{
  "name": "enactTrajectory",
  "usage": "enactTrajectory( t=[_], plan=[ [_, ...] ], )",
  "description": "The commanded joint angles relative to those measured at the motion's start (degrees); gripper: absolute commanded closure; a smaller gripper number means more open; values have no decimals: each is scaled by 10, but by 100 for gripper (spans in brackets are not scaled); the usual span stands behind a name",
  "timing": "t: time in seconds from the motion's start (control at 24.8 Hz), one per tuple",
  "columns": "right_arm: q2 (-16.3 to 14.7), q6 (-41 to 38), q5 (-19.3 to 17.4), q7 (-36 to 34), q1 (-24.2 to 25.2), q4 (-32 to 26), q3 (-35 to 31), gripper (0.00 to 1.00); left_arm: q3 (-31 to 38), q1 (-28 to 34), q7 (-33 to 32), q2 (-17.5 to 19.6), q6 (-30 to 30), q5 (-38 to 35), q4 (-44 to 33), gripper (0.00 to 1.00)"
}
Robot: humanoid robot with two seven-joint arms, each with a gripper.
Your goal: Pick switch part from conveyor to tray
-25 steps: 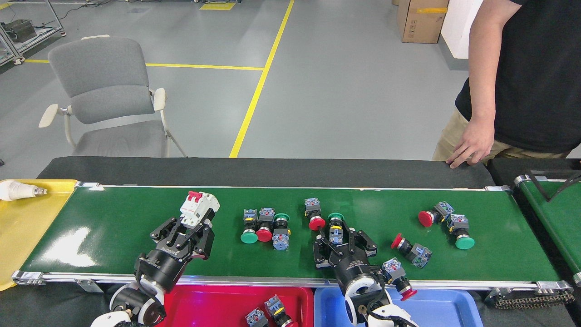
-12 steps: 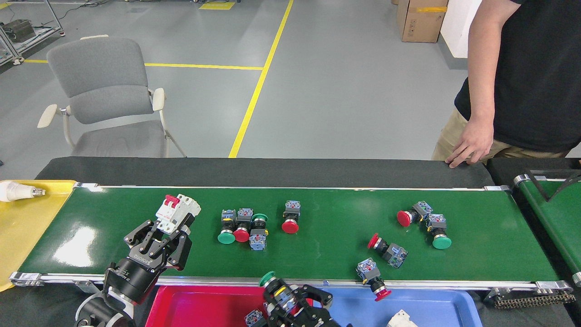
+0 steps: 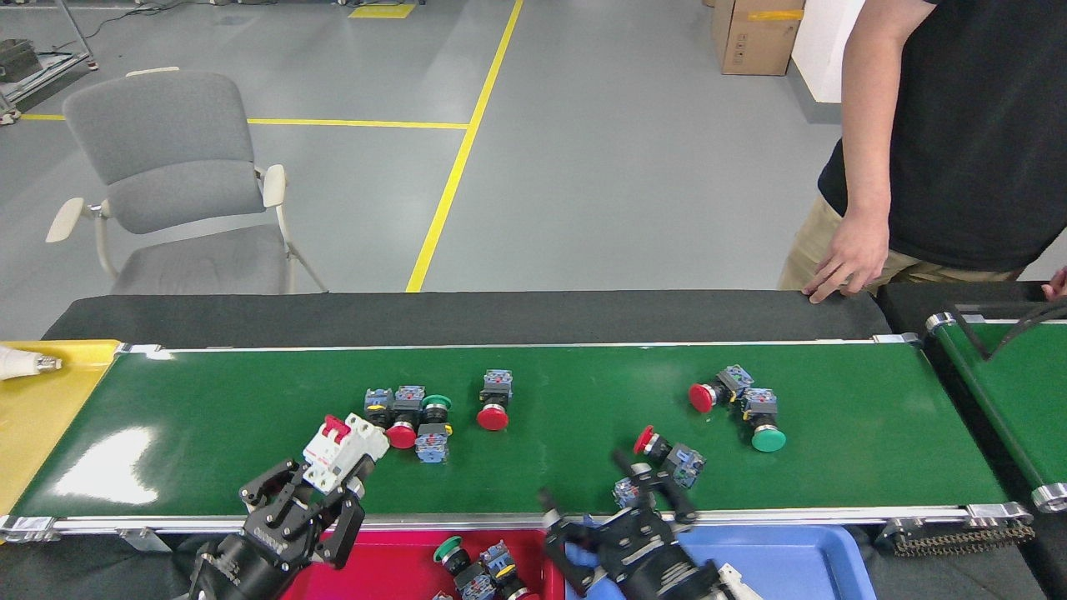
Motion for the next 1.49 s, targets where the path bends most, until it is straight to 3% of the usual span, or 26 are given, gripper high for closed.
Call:
enactTrajectory(
  t=[0.0, 0.16, 0.36, 0.56, 0.68, 0.73, 0.89, 1.01, 1.21, 1.29, 1.45],
  plan=[
    [0, 46, -2, -18, -5, -10, -56, 0, -33, 17, 1, -7, -3, 2, -37, 97],
    [-12, 50, -2, -19, -4, -9, -152, 0, -127, 49, -1, -12, -3, -1, -54, 94],
    [-22, 47, -4, -18, -4, -11, -175, 0, -222, 90, -1, -25, -3, -50, -54, 87],
    [-55, -8, -68, -18, -4, -16, -175, 0, -237, 93, -45, -57, 4, -55, -54, 34],
    [-63, -19, -74, -17, -3, -17, -175, 0, -261, 95, -49, -59, 39, -54, -54, 5],
    [-64, -19, -74, -18, -2, -17, -175, 0, -266, 97, -48, -59, 51, -52, -54, 1],
    [-79, -20, -76, -18, 3, -17, -175, 0, -260, 102, -45, -59, 57, -51, -54, 0],
    [-78, -38, -76, -16, 11, -16, -175, 0, -186, 97, -33, -69, 77, -51, -54, 0],
    [-80, -80, -72, -3, 7, -11, -120, 0, 90, 58, 33, -62, 97, -54, -40, 0],
    [-80, -76, -61, 34, -10, 6, -71, 0, 191, 28, 34, -40, 91, -55, 3, 0],
    [-66, -73, -43, 78, -59, 57, -10, 0, 221, 14, 35, 37, 83, -52, 90, 0]
  ],
)
